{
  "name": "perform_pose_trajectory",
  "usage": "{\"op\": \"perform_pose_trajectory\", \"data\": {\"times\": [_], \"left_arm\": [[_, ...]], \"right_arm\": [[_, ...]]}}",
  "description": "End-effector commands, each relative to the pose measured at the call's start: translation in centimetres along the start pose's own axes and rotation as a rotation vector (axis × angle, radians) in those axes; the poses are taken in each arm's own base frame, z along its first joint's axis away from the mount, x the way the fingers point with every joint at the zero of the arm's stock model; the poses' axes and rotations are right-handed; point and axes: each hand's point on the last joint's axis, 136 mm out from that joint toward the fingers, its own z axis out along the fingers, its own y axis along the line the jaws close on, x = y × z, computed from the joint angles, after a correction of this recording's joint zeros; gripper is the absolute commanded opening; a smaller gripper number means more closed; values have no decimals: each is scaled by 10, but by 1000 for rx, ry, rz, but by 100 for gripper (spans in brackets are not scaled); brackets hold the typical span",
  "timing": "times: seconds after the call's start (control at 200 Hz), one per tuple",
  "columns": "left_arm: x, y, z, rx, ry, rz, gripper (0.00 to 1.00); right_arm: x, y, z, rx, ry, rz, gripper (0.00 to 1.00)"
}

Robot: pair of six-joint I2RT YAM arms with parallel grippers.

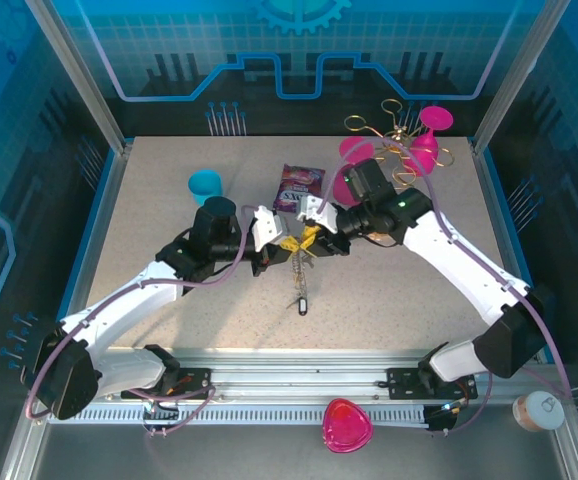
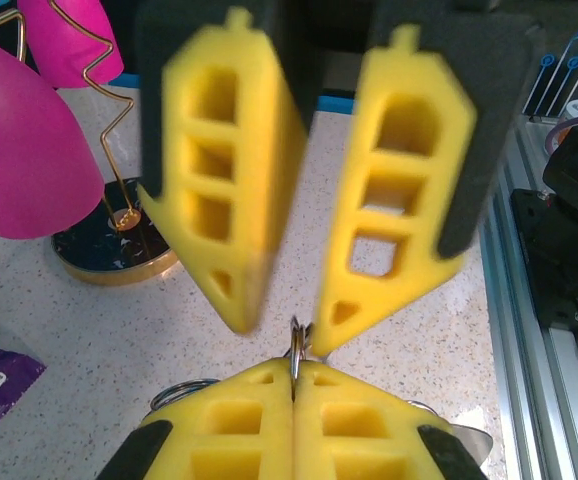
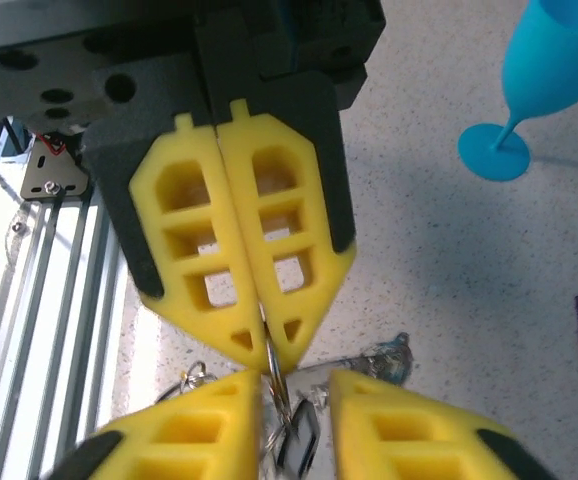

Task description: Put the keys on the keyring

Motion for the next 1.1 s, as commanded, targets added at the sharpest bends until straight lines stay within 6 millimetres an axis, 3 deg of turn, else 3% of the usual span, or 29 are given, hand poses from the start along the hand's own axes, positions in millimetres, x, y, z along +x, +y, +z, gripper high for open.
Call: {"op": "perform_pose_trajectory", "data": {"times": [0.0,0.27,0.735,0.89,1.096], "left_arm": [[-24,-1,-7,-20,-85,54,0],[-30,0,-9,-32,-125,56,0],[-41,1,-12,-46,-202,35,0],[-44,-1,-13,-41,-217,31,0],[-51,-3,-15,-25,-240,38,0]], "right_arm": [[-10,5,-23,3,-94,58,30],[8,11,-12,-37,-68,129,36],[15,1,2,-13,-43,145,34],[16,-1,2,0,-38,140,26],[12,0,1,-9,-44,126,3]]}}
